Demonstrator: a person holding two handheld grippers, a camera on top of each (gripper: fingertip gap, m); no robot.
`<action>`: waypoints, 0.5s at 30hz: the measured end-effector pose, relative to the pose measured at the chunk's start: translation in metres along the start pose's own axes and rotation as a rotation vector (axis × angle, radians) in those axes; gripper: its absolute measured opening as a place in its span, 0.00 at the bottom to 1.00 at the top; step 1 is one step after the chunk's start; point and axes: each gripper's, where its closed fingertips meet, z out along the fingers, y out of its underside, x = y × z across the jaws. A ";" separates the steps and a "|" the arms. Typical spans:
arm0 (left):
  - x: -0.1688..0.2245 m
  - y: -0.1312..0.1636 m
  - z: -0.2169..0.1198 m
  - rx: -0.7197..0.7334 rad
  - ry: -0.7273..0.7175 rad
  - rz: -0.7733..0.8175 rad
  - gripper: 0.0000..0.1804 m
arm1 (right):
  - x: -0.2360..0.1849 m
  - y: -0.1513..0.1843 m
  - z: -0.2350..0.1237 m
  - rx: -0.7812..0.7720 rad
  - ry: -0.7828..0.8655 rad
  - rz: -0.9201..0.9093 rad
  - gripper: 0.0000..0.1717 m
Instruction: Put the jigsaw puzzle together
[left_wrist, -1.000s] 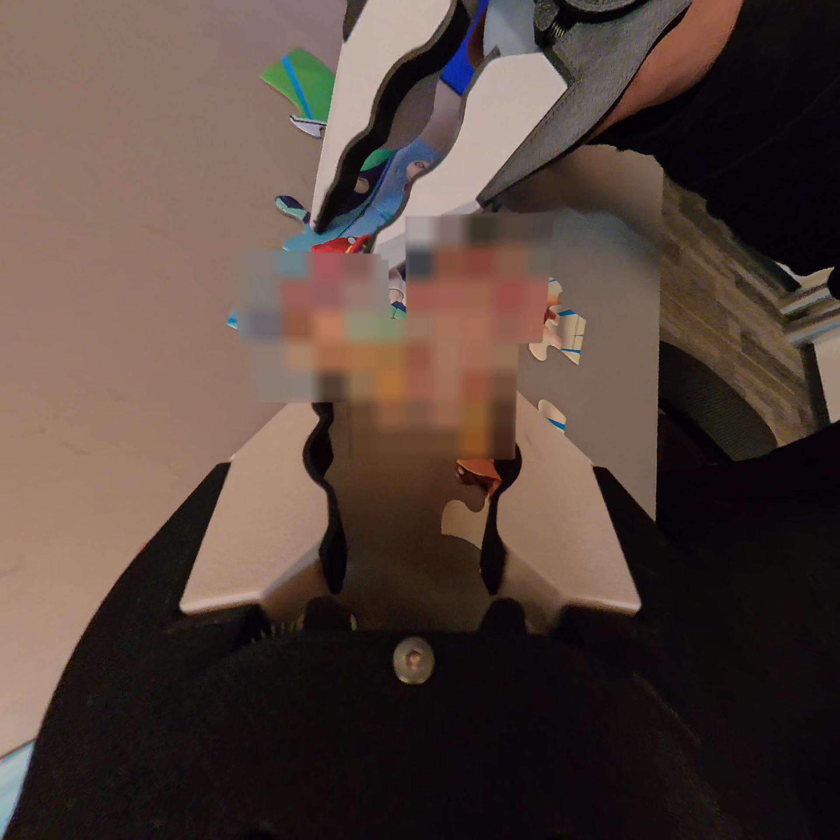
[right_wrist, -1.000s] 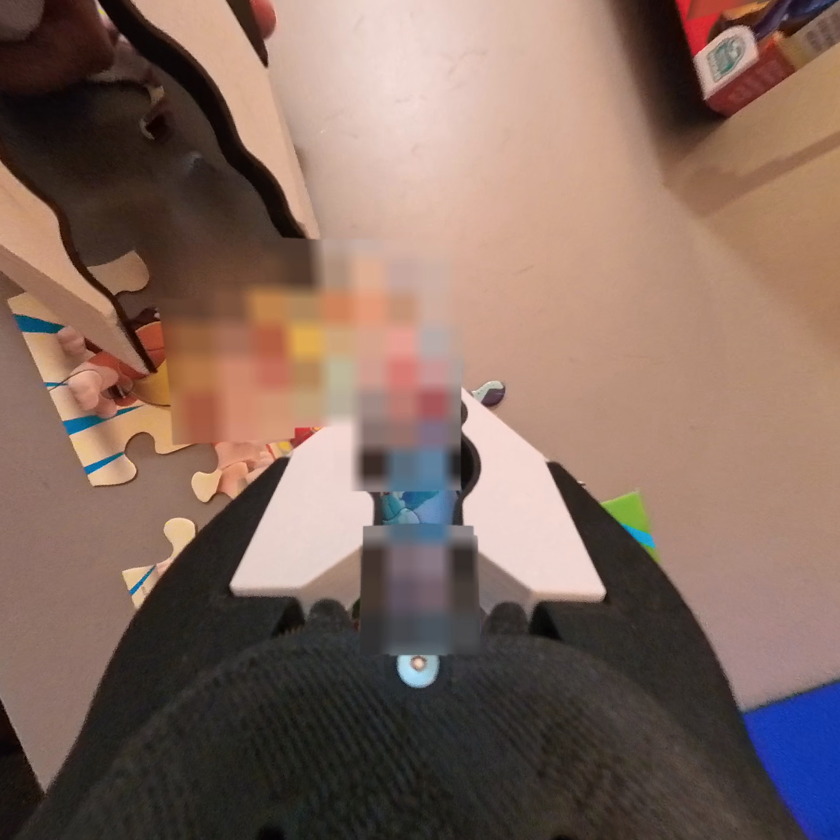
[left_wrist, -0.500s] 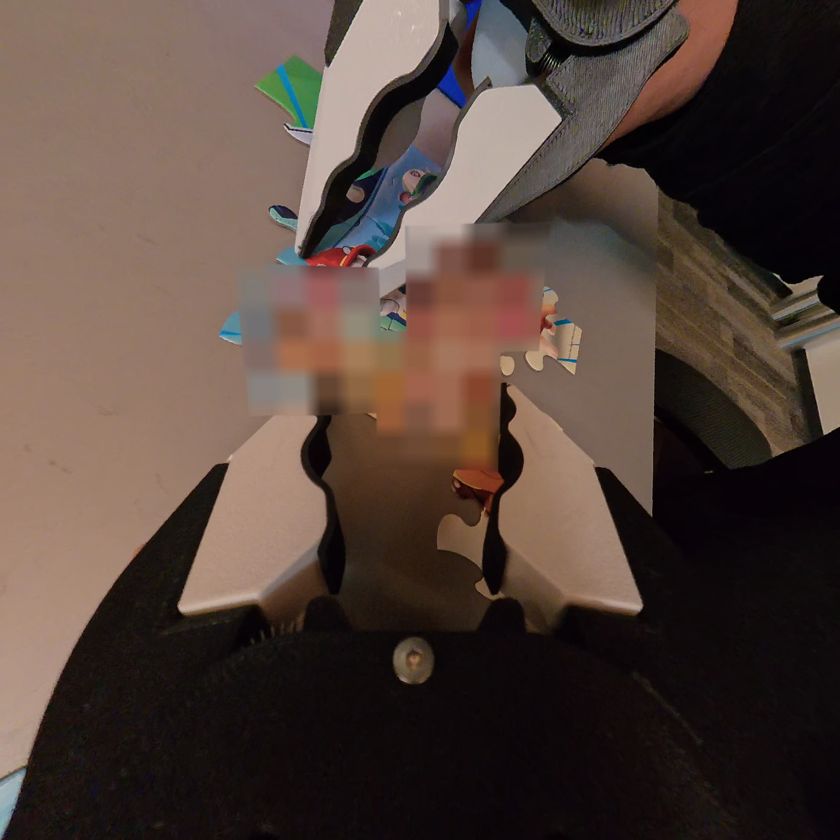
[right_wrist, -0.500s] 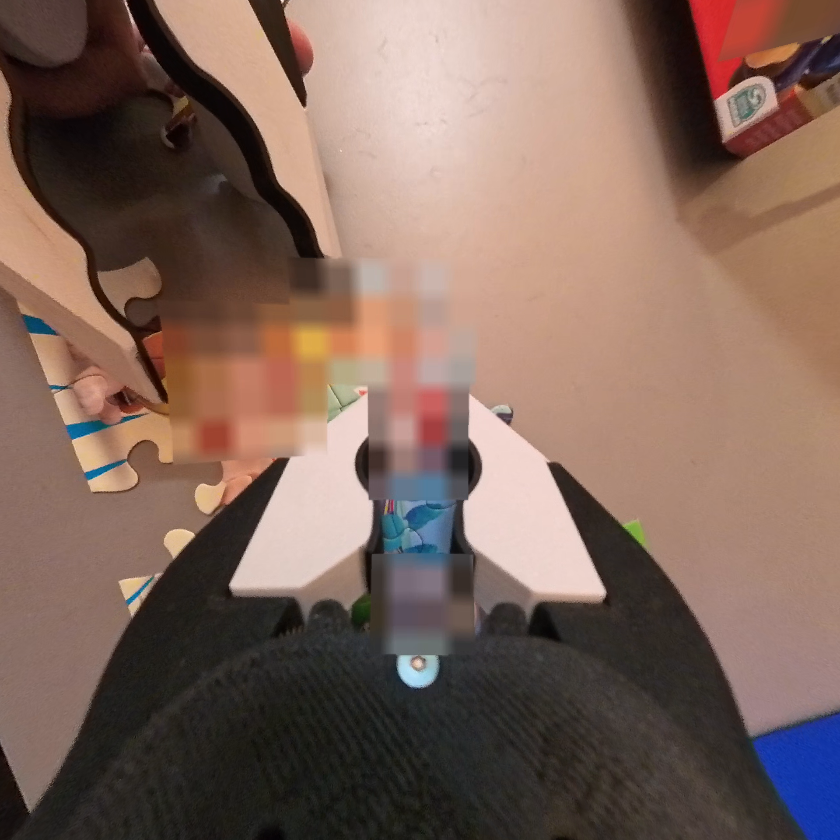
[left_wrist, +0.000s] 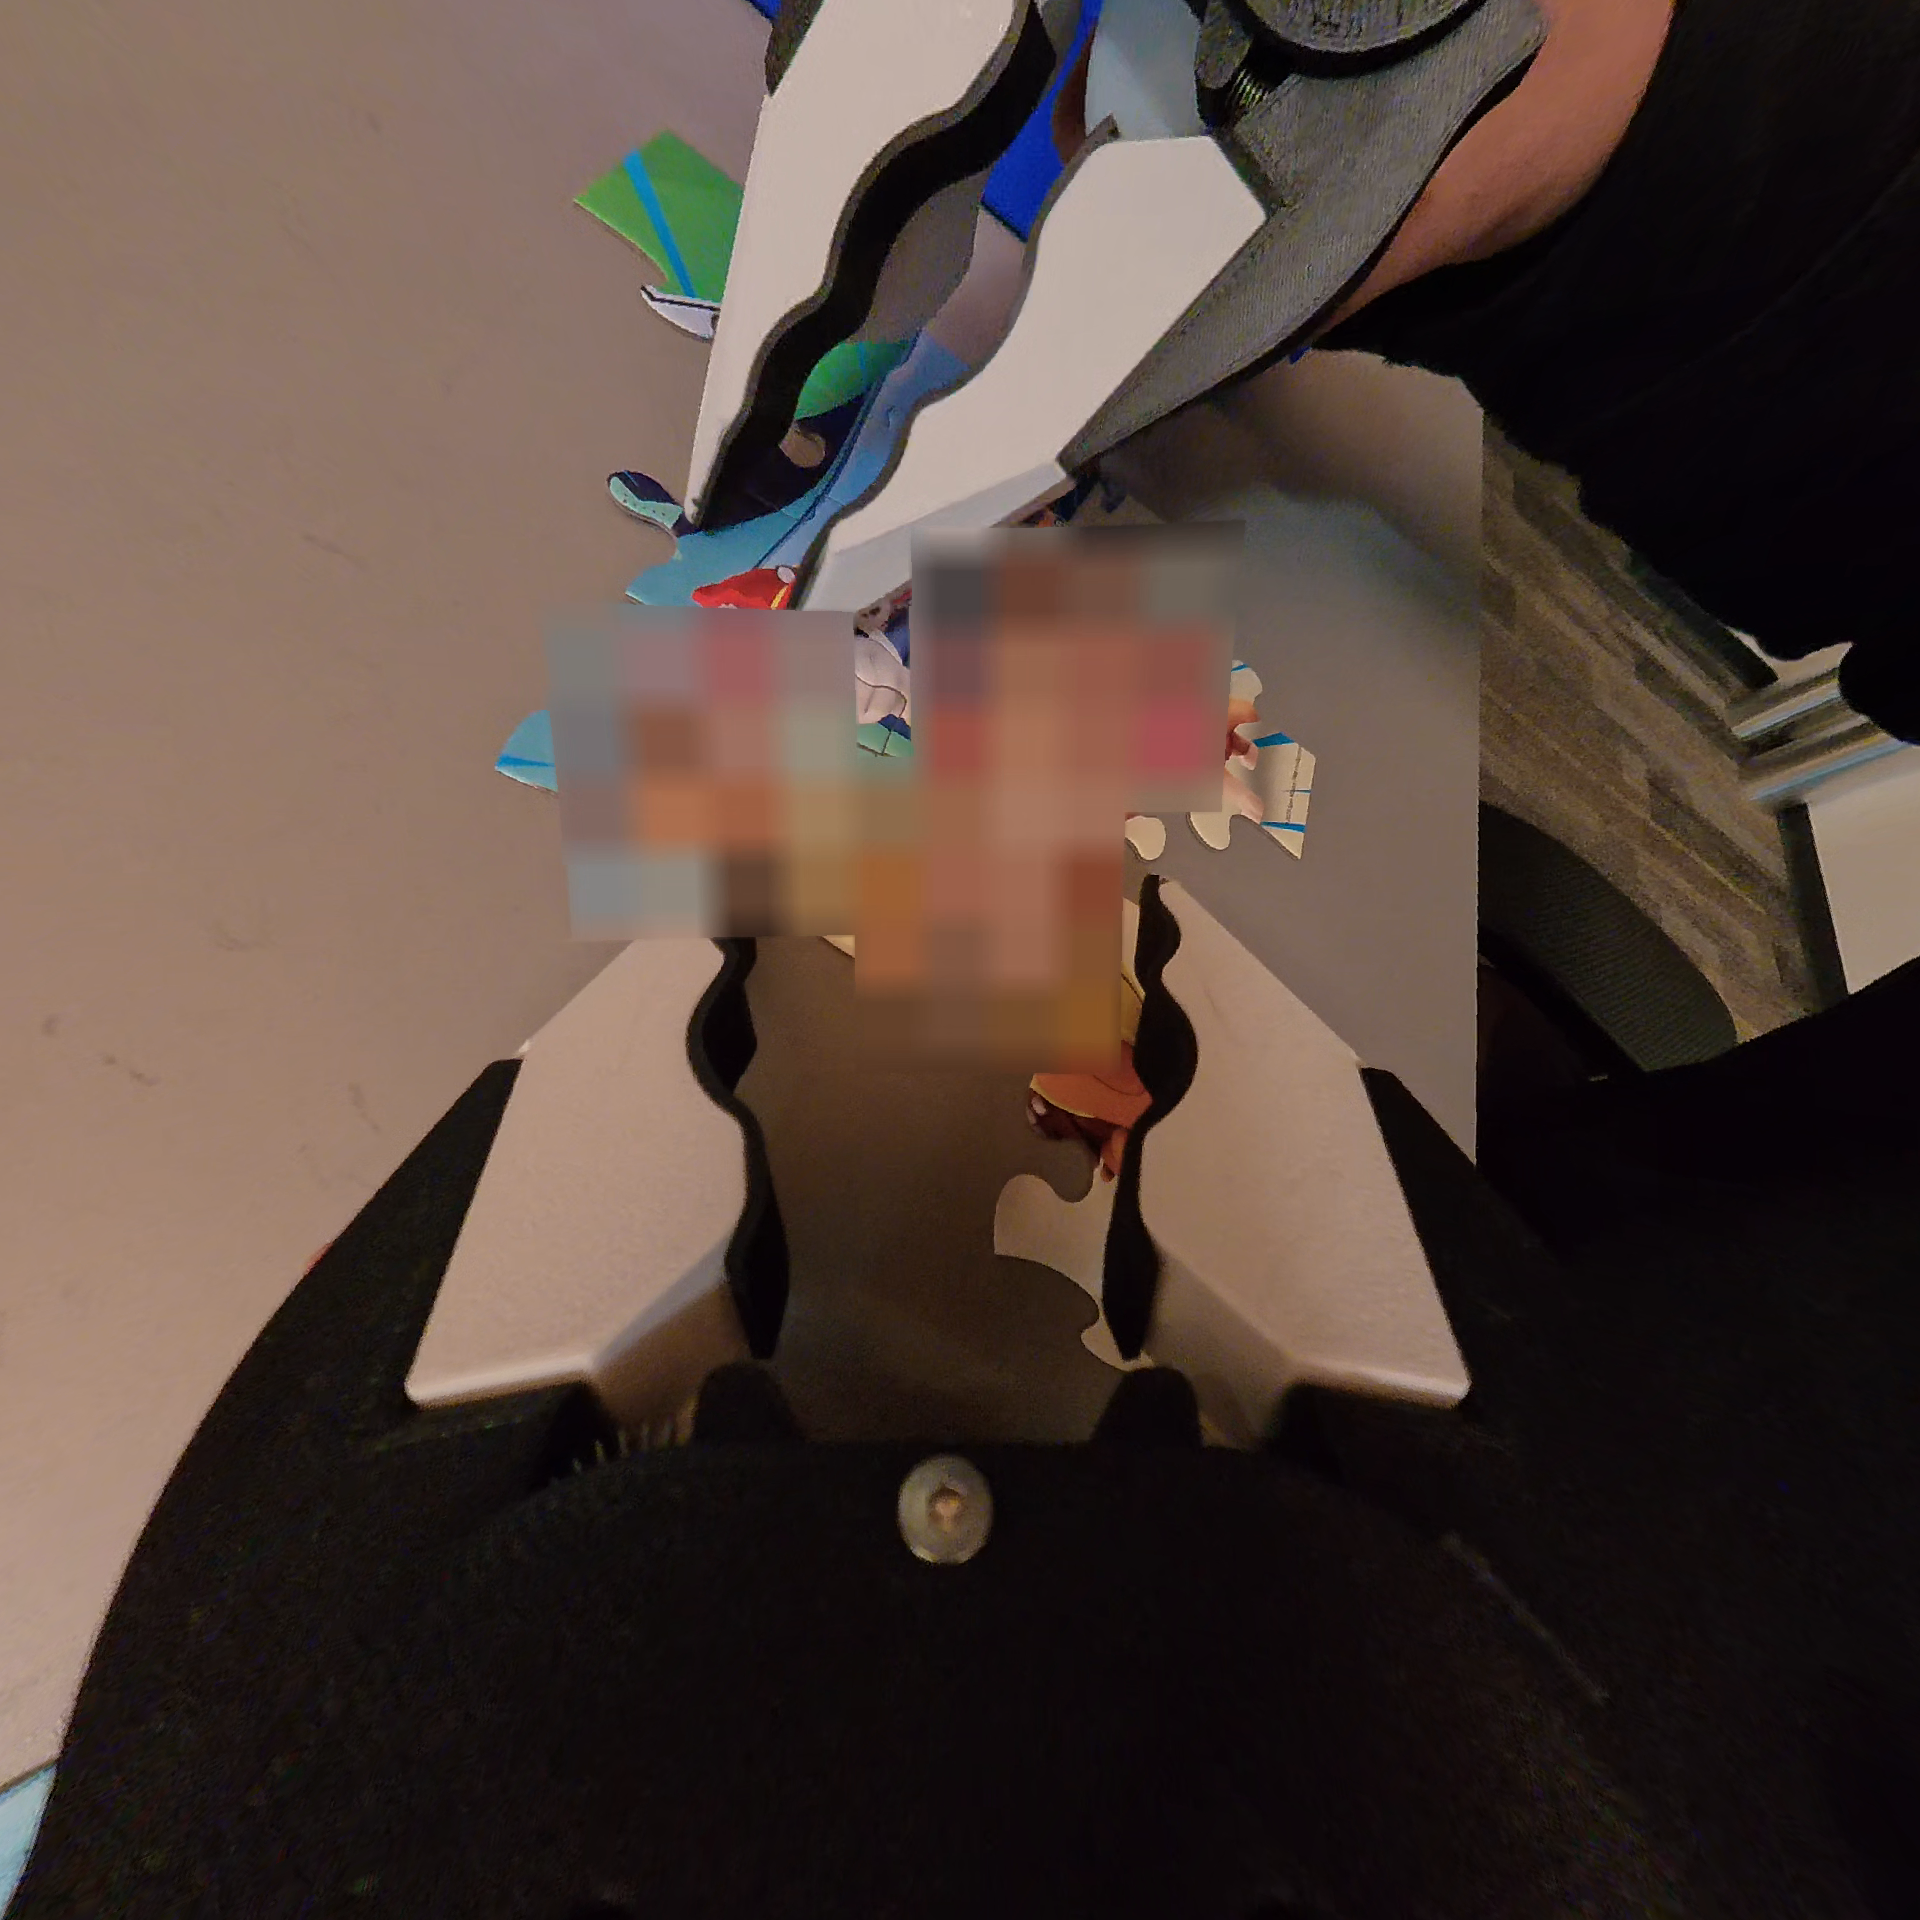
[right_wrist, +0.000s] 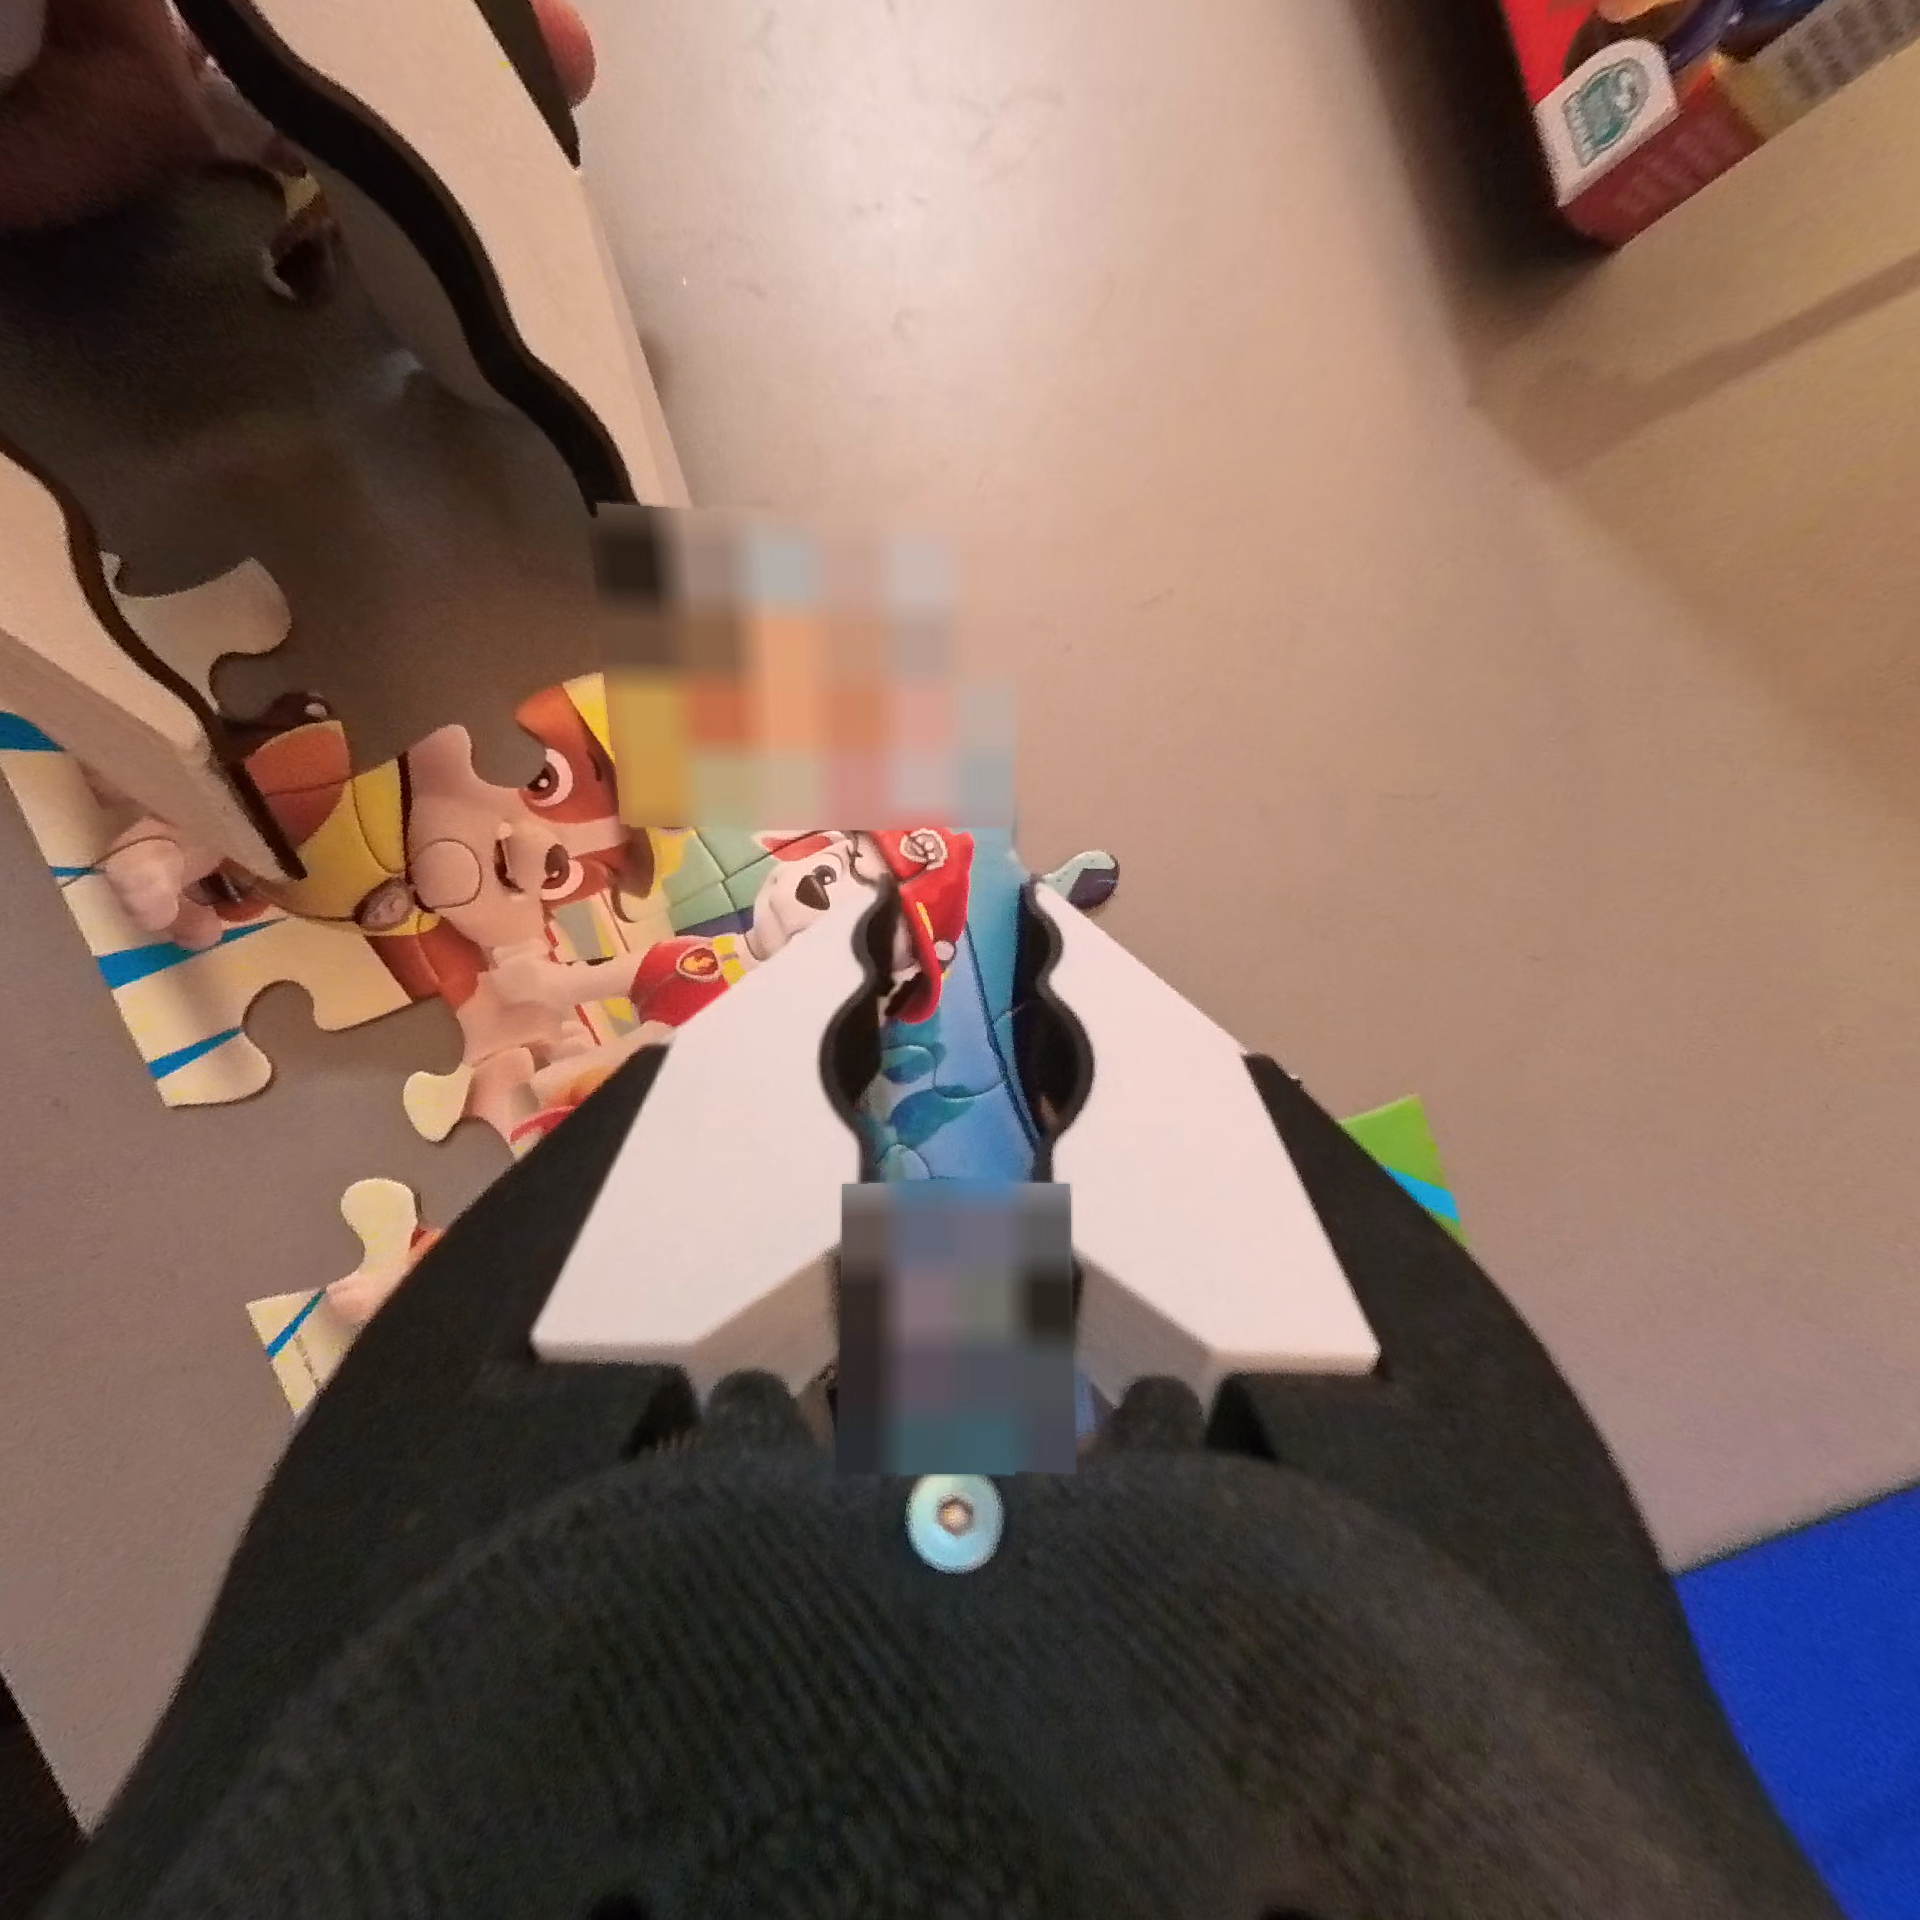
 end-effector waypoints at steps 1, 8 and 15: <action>0.000 0.000 0.000 0.000 0.001 -0.001 0.40 | 0.001 0.000 0.000 0.000 0.001 0.001 0.12; 0.000 0.000 0.000 0.002 0.005 -0.003 0.40 | 0.001 -0.003 0.003 0.010 -0.021 0.014 0.09; 0.000 0.000 0.000 0.003 0.008 -0.005 0.40 | -0.001 -0.005 0.005 0.012 -0.023 0.003 0.07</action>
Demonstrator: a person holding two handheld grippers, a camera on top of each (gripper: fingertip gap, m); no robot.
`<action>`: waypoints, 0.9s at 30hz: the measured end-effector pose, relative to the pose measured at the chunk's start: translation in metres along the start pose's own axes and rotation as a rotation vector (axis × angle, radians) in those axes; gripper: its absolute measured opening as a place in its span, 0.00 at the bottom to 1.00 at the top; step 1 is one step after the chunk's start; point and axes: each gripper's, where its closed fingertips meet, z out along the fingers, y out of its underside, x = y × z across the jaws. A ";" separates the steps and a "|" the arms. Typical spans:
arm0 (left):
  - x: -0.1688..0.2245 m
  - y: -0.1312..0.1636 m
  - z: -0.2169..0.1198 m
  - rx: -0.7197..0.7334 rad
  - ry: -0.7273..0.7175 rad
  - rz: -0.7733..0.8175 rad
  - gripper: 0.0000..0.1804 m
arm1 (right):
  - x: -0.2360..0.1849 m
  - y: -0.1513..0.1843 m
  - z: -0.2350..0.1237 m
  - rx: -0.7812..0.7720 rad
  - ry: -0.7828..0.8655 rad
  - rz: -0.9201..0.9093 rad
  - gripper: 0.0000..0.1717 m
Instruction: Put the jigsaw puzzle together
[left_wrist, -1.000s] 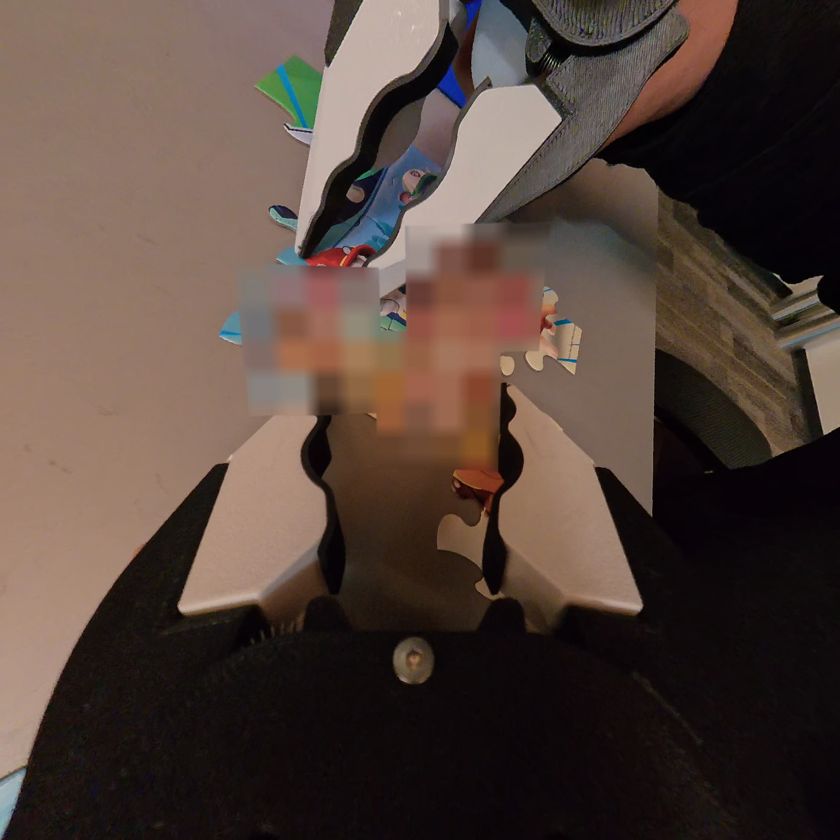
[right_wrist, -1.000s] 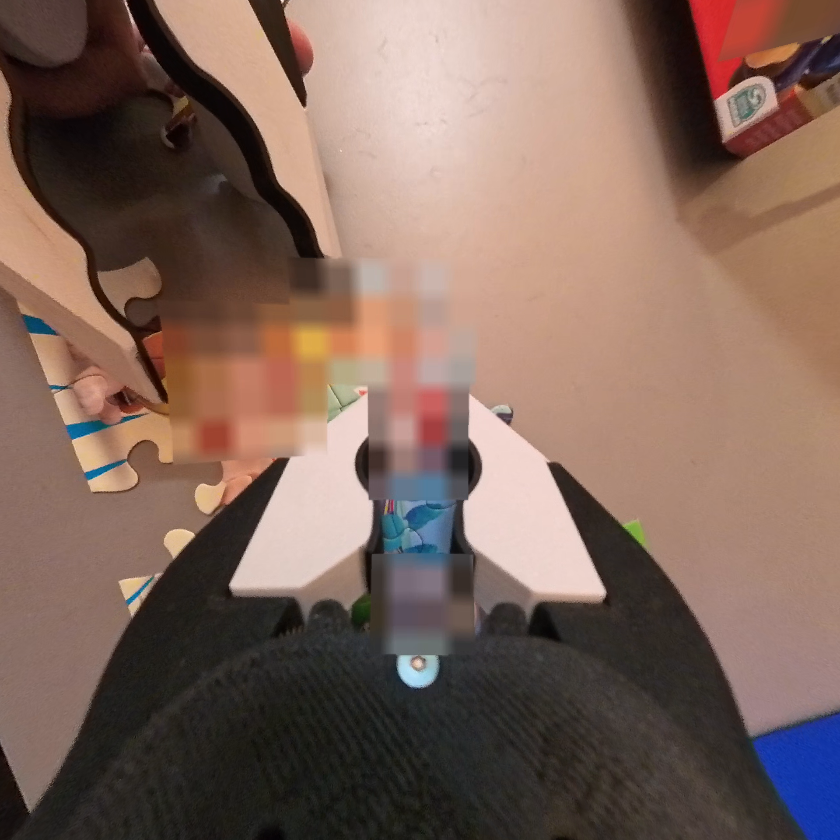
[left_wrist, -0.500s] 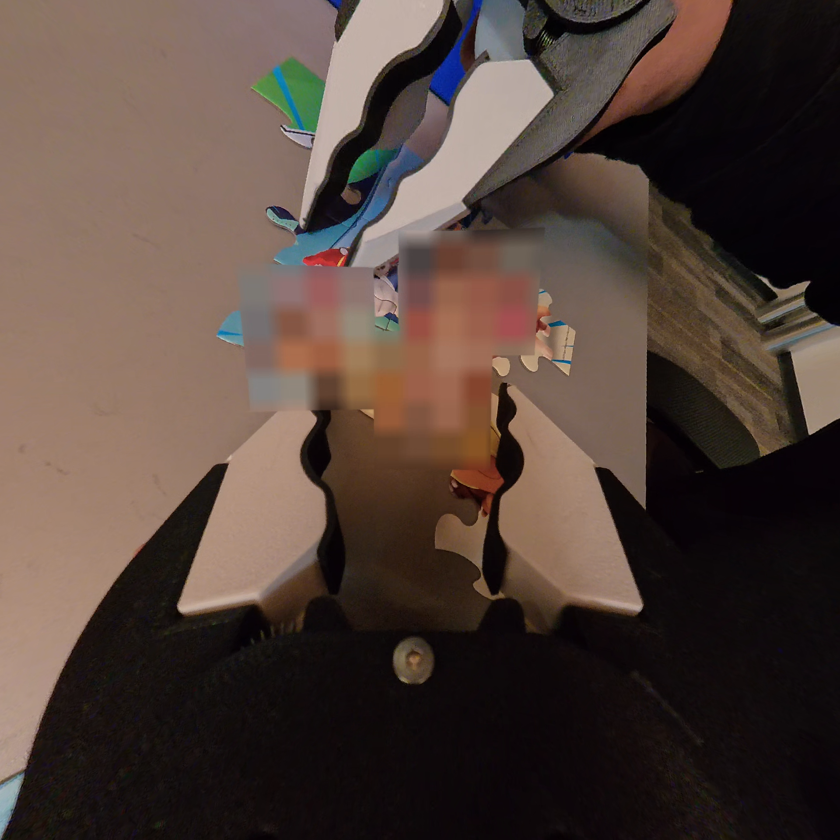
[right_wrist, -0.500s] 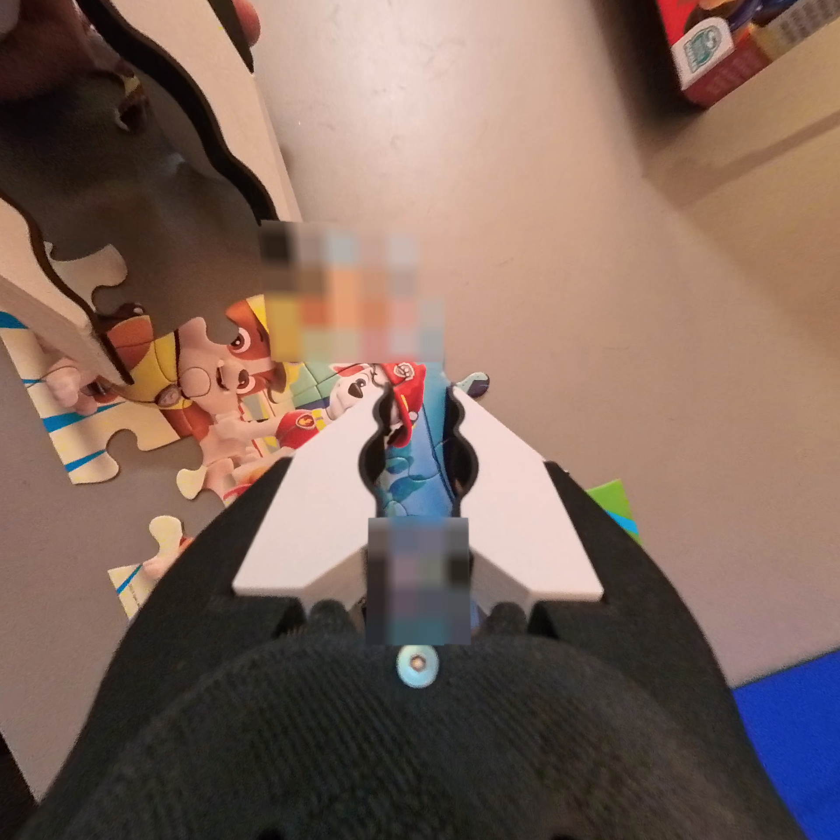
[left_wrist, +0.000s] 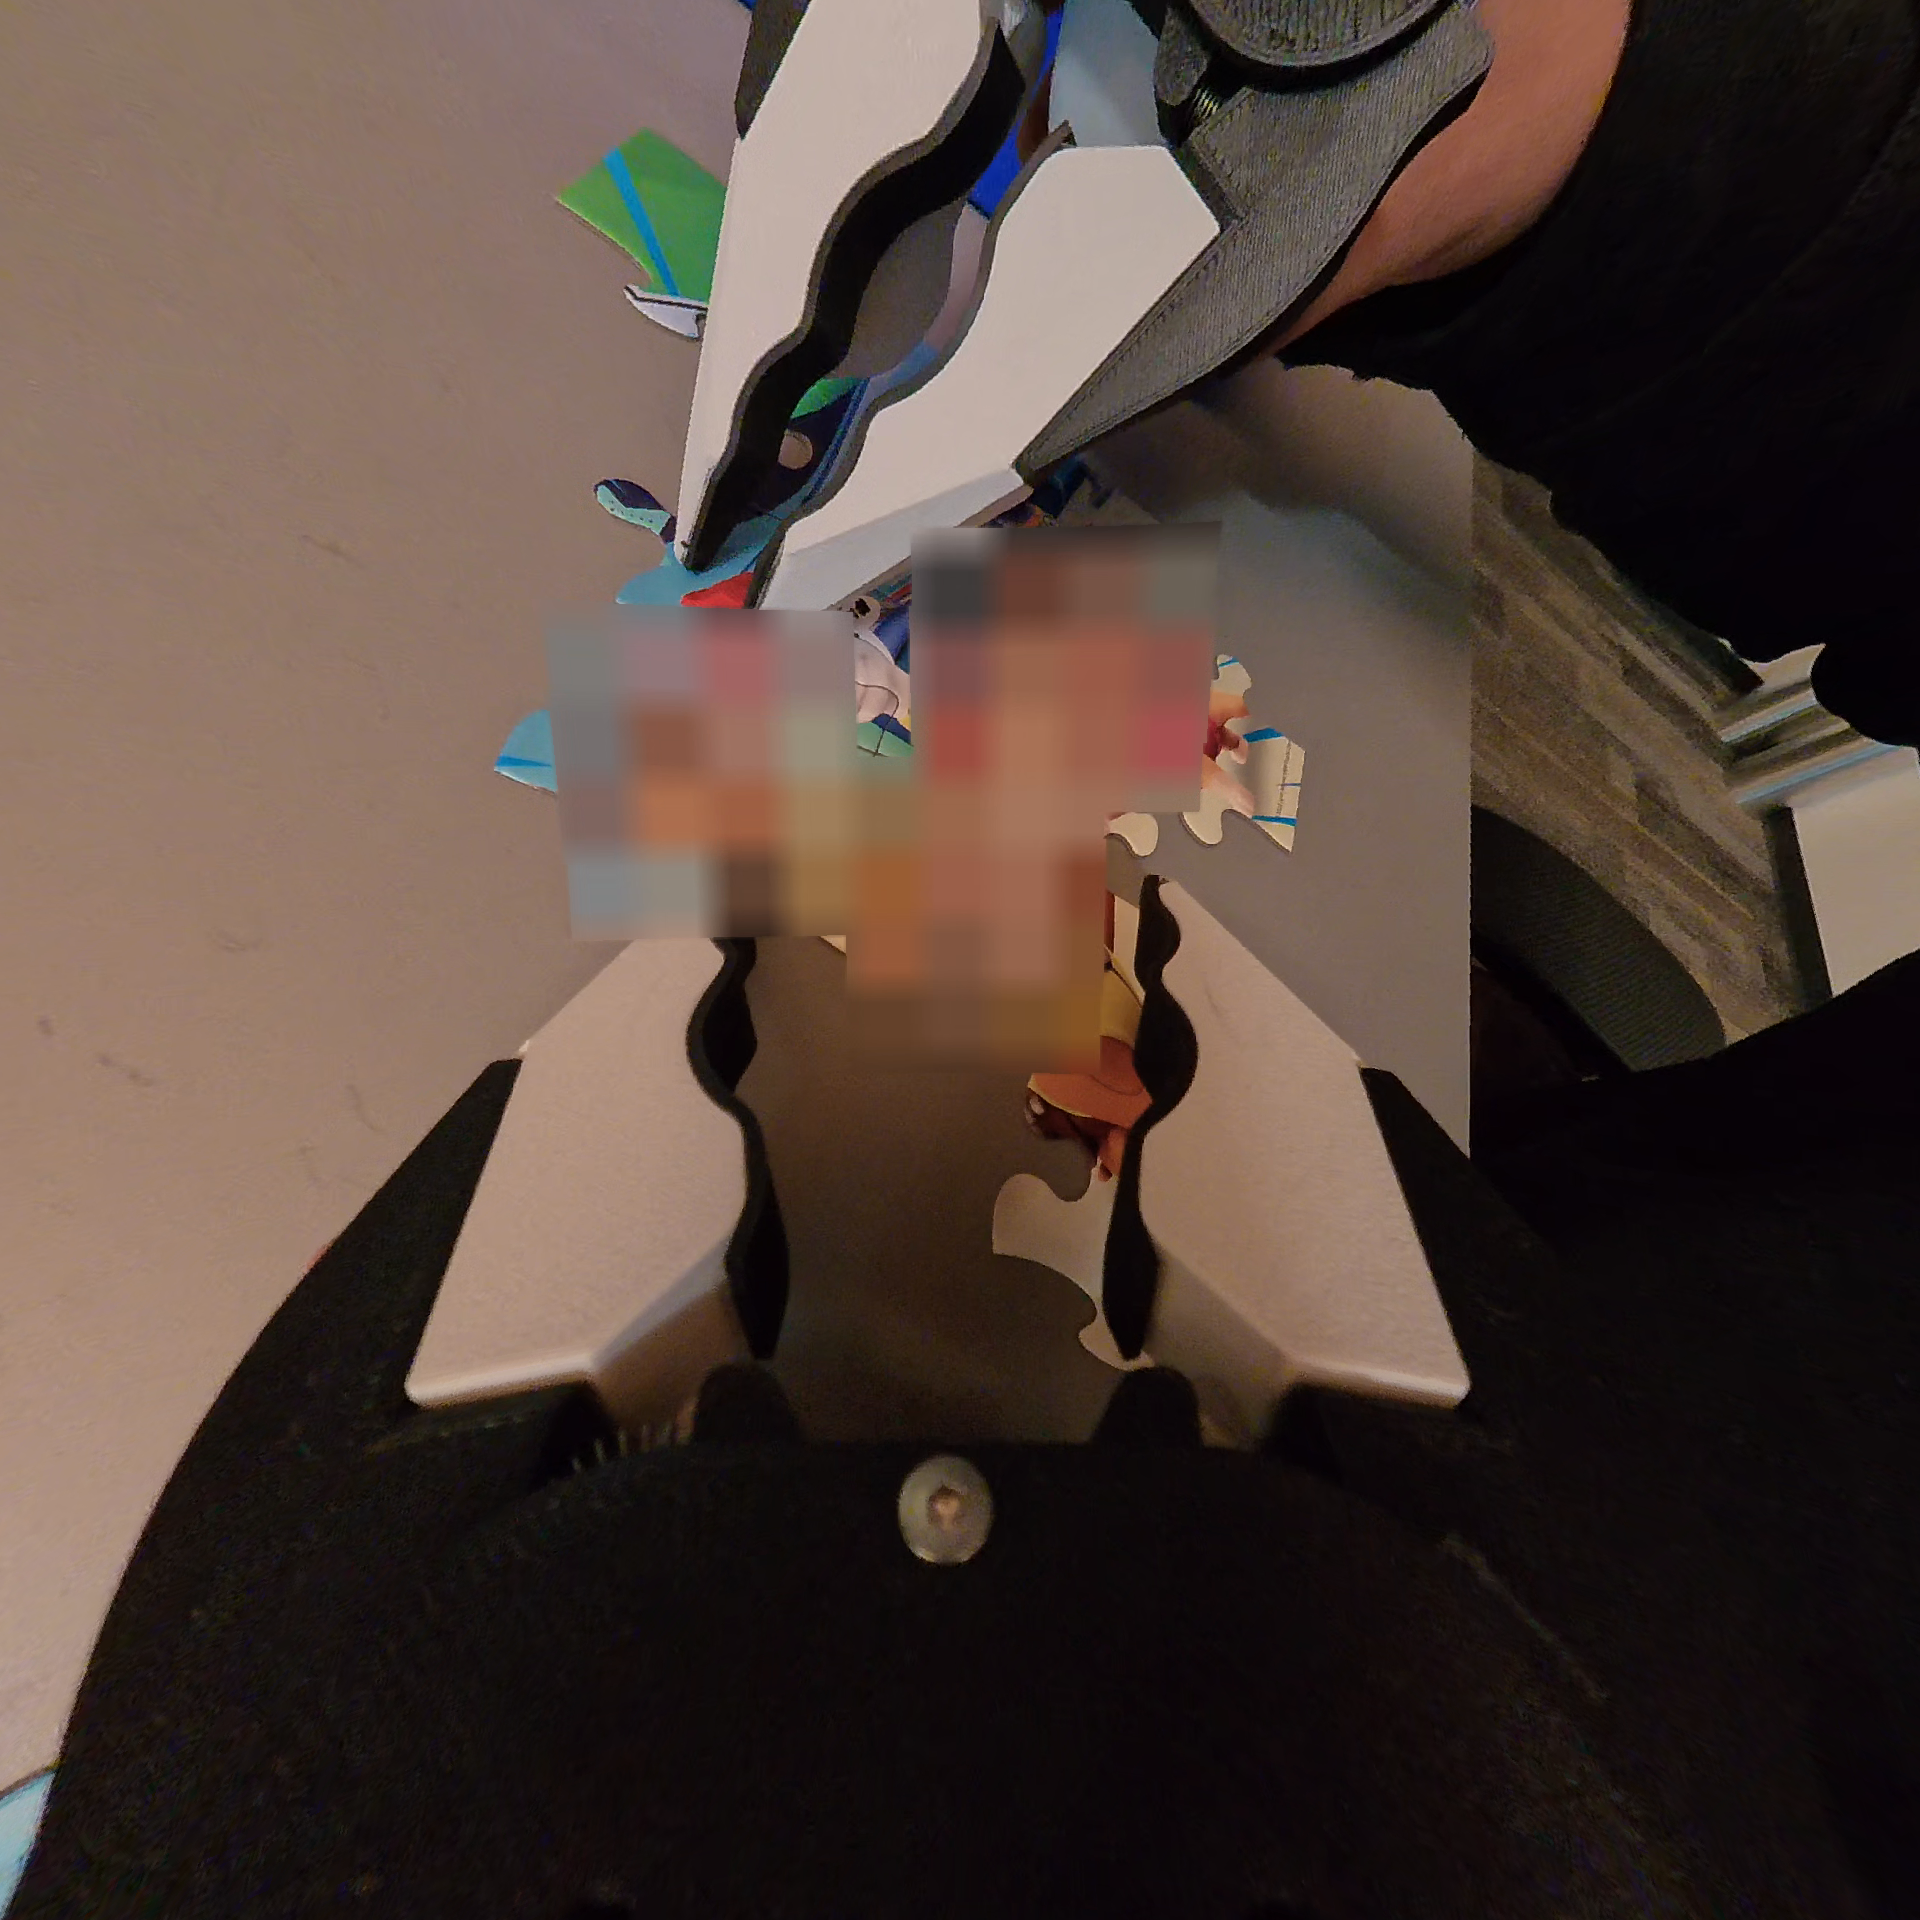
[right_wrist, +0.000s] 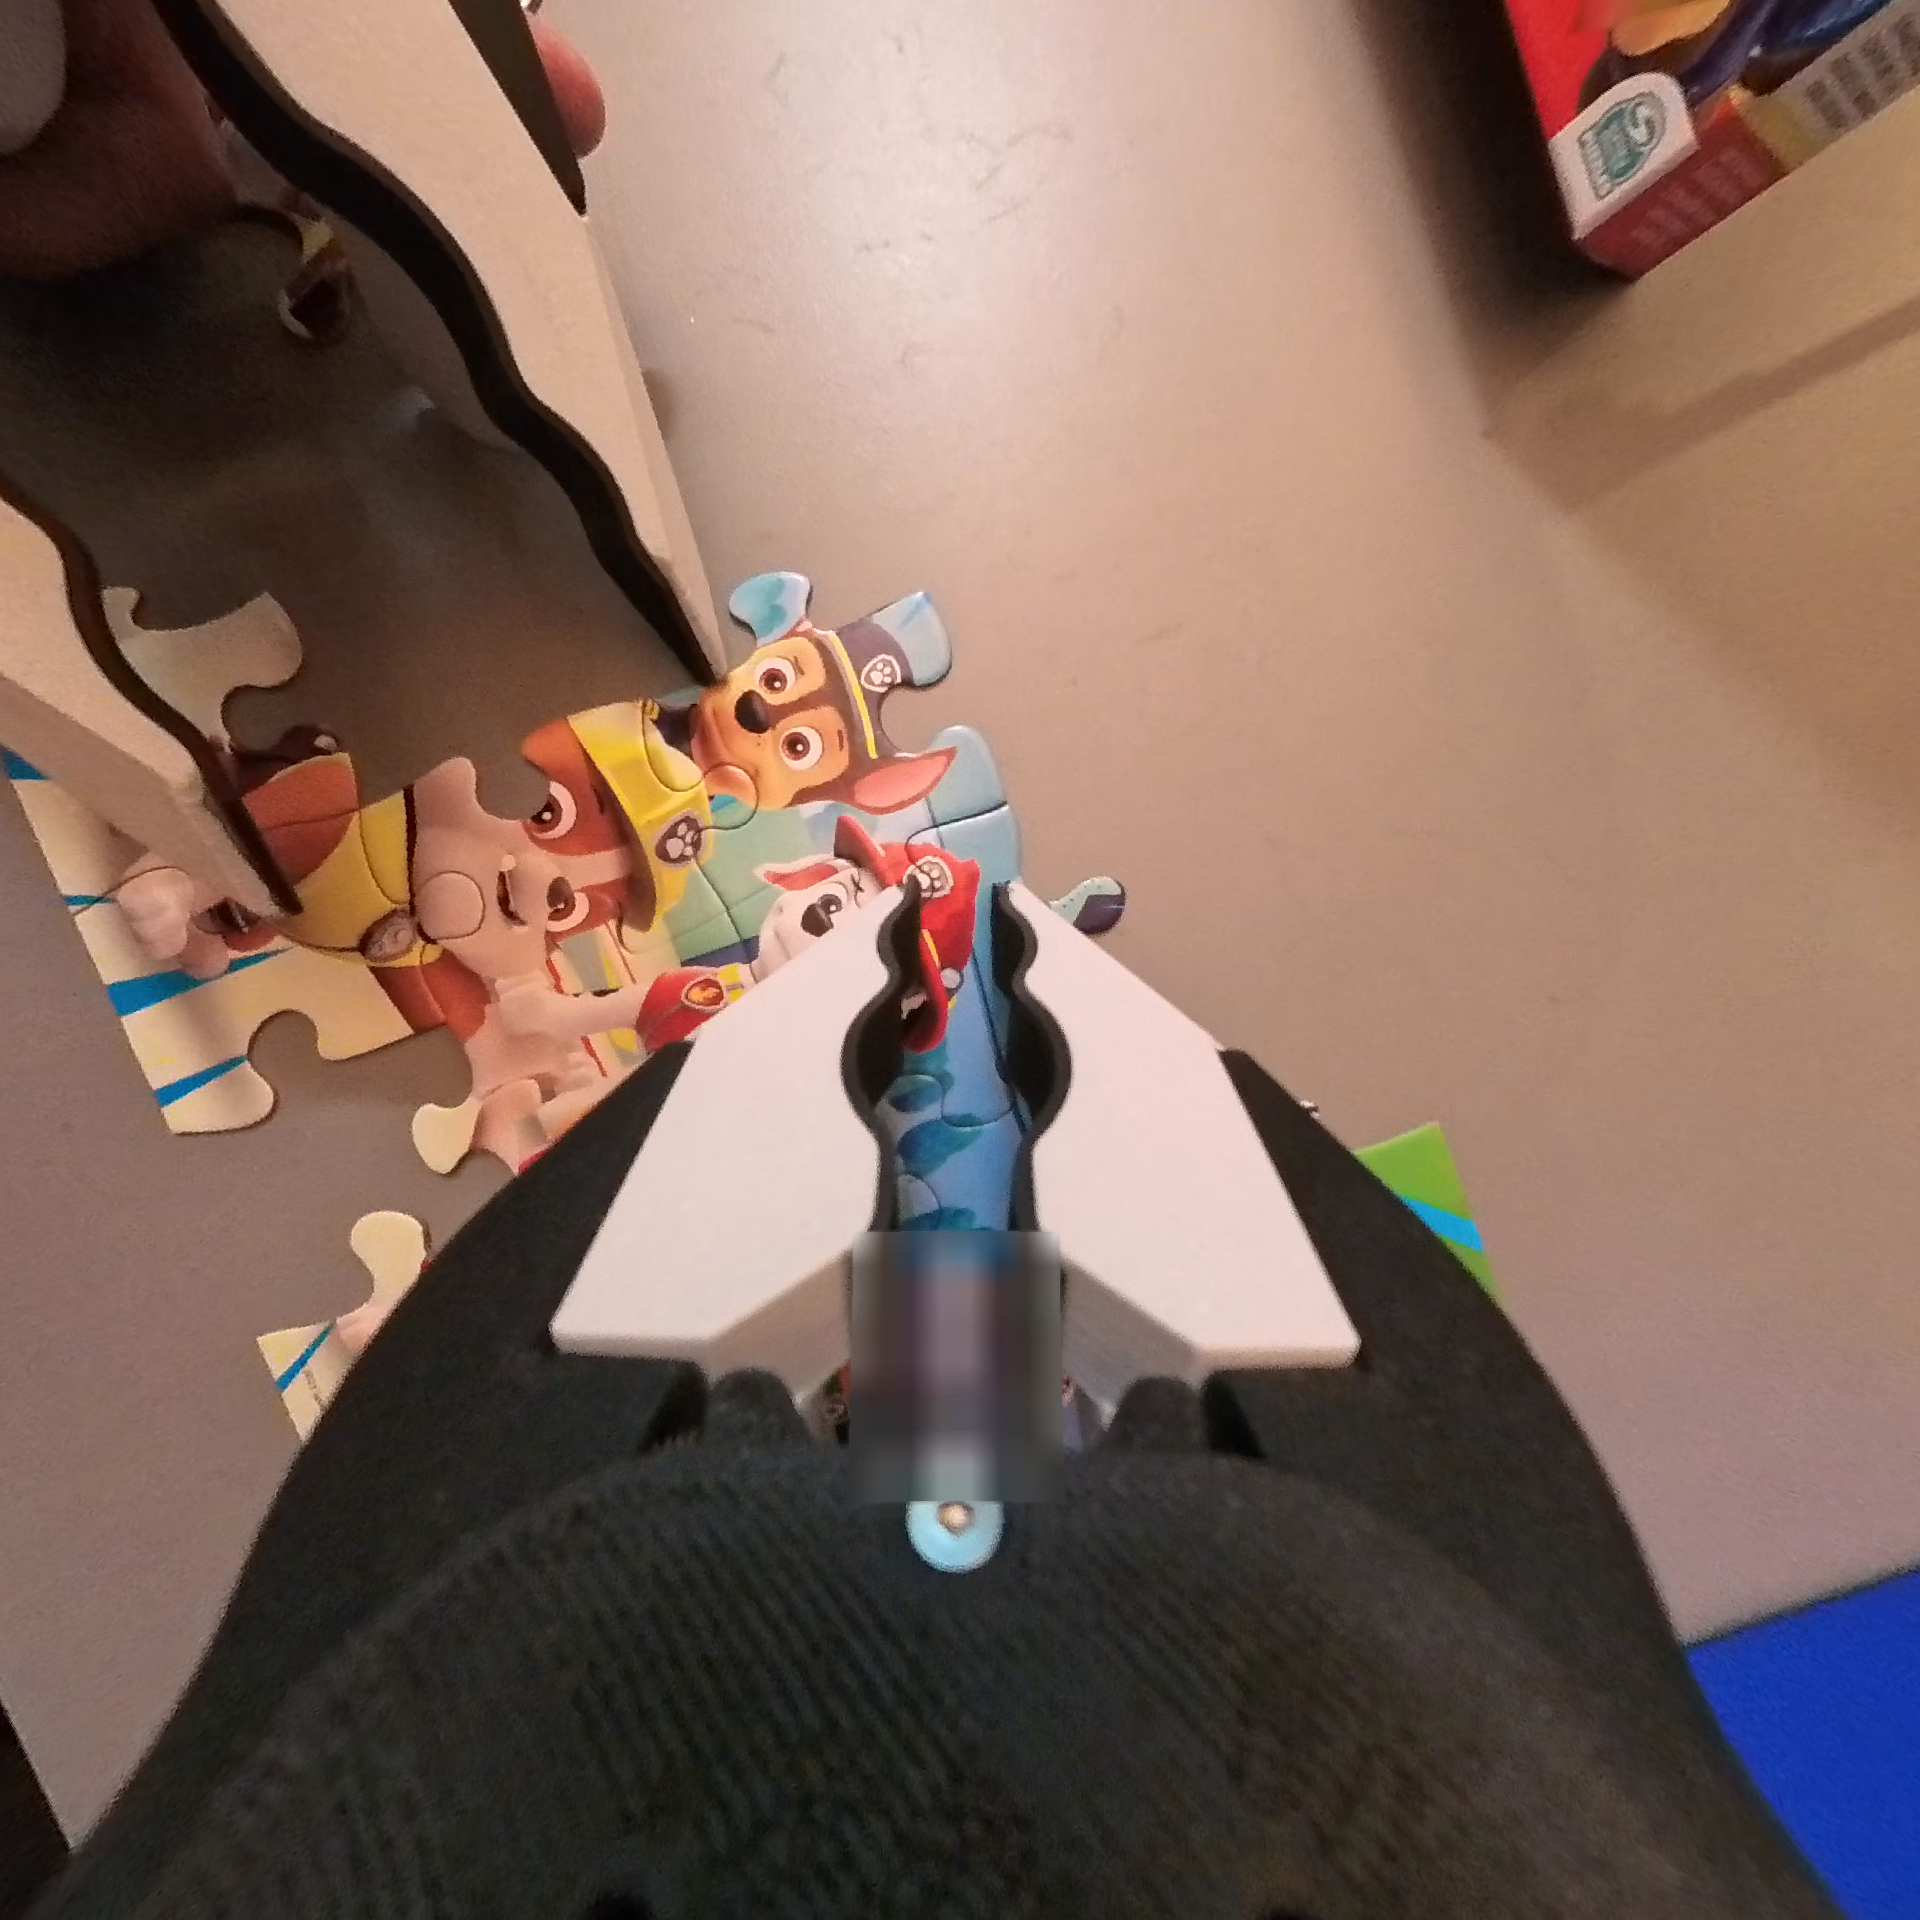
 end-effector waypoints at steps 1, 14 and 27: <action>0.000 0.000 0.000 0.001 0.001 -0.001 0.40 | 0.000 0.000 0.000 -0.001 0.001 0.000 0.07; 0.000 0.000 0.000 0.001 0.005 -0.001 0.40 | -0.011 -0.004 0.002 0.034 -0.061 -0.011 0.11; 0.001 0.001 0.000 -0.002 0.002 0.005 0.40 | -0.025 0.000 -0.004 0.026 -0.027 -0.065 0.15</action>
